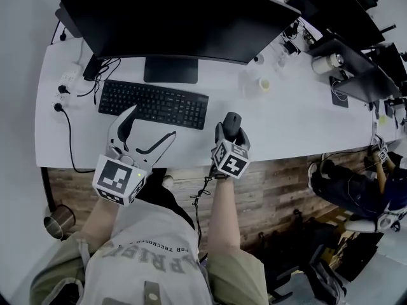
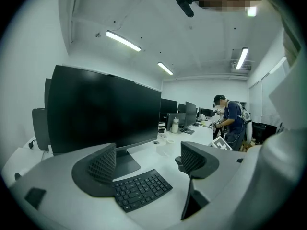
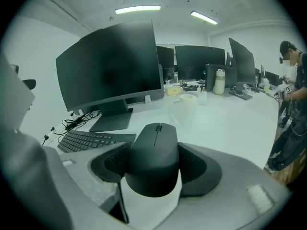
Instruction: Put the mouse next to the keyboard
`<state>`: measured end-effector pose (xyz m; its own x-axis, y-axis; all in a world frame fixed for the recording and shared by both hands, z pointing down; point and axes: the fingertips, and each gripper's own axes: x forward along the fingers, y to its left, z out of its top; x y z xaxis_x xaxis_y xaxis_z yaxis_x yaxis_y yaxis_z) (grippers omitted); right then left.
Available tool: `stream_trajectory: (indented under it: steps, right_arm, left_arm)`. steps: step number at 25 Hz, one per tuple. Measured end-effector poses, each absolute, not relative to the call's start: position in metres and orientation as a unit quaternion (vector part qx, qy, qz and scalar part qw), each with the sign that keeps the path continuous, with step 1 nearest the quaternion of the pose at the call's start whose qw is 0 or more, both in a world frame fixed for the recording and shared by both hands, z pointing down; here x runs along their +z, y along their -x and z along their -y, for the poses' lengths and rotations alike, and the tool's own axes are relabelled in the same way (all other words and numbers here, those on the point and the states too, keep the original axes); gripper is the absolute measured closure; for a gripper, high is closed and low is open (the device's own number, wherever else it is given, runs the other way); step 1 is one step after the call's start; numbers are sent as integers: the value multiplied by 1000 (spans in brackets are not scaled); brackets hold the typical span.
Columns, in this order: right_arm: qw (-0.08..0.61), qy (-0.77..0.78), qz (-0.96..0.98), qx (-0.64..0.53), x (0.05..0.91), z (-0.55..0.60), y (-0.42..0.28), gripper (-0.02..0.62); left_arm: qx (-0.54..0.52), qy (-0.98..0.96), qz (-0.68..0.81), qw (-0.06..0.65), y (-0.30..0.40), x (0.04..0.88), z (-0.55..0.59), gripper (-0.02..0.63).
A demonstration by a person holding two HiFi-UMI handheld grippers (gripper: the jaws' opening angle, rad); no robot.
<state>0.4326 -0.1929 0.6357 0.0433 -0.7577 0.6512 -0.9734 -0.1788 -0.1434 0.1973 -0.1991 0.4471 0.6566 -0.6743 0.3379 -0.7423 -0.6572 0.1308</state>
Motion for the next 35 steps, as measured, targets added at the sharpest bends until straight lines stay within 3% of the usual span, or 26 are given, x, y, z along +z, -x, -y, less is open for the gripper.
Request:
stream_trajectory:
  steps: [24,30,35]
  right_arm:
    - [276,-654,602,365,728,249,-448,284]
    - [281,-640,610,372,730,252,-446,281]
    - [257,-651,617,359,717,254,-449,241]
  left_arm:
    - [173,-896,366,179,-220,493,283,202]
    - [174,-895,369,181,-218,497,291,202]
    - [176,-891,376,182,-212,500,288,202]
